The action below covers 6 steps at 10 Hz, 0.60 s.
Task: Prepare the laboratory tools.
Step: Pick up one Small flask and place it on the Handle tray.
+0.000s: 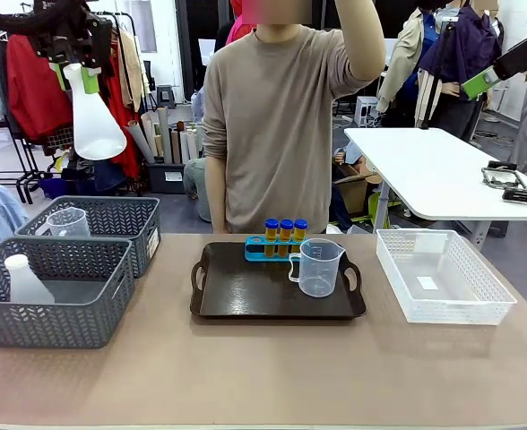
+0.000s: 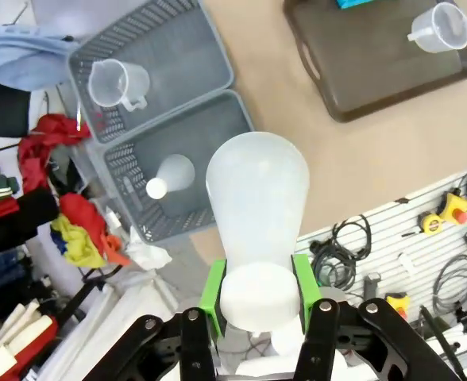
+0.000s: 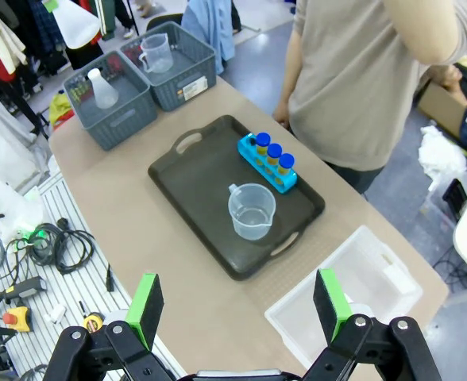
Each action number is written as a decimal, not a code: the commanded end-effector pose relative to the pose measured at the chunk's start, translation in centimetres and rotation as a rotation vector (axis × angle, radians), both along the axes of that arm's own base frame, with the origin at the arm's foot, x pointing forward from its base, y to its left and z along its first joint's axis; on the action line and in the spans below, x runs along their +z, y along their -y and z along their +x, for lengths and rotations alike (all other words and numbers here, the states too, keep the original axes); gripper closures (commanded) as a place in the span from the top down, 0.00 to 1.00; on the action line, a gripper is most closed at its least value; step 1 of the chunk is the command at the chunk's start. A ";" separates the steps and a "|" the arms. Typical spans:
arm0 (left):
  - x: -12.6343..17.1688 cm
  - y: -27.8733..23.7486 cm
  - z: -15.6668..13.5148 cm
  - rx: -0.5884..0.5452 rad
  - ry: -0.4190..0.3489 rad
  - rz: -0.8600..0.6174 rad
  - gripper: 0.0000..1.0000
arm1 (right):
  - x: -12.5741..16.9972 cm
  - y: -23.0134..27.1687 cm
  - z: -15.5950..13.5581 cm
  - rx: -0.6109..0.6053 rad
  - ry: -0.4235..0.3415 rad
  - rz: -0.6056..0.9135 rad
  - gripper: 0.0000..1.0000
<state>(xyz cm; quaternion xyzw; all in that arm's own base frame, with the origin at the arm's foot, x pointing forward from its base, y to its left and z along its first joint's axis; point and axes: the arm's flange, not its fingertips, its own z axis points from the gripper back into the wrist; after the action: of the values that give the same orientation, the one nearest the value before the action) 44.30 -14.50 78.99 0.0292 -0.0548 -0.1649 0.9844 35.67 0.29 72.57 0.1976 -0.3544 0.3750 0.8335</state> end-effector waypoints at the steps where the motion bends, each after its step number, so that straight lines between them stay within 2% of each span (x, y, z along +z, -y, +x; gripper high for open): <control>1: -0.1 -0.2 -0.2 0.009 0.016 -0.011 0.00 | 0.0 -0.1 -0.1 0.015 0.005 0.014 1.00; 2: 0.0 0.0 0.0 0.000 0.000 0.000 0.00 | 0.0 -0.1 -0.1 0.015 0.005 0.014 1.00; 3: -3.7 0.7 1.0 -0.018 -0.034 -0.025 0.00 | 0.0 -0.1 -0.1 0.015 0.005 0.014 1.00; 4: -5.1 1.7 1.6 -0.039 -0.012 -0.020 0.00 | 0.0 -0.1 -0.1 0.015 0.005 0.014 1.00; 6: -5.2 3.3 1.9 -0.066 0.028 -0.024 0.00 | 0.0 -0.1 -0.1 0.015 0.005 0.014 1.00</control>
<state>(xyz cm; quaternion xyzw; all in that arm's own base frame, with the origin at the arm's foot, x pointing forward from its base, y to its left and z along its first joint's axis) 47.03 -17.75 73.55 0.0209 -0.0547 -0.1914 0.9798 35.67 0.29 72.57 0.1976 -0.3544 0.3751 0.8335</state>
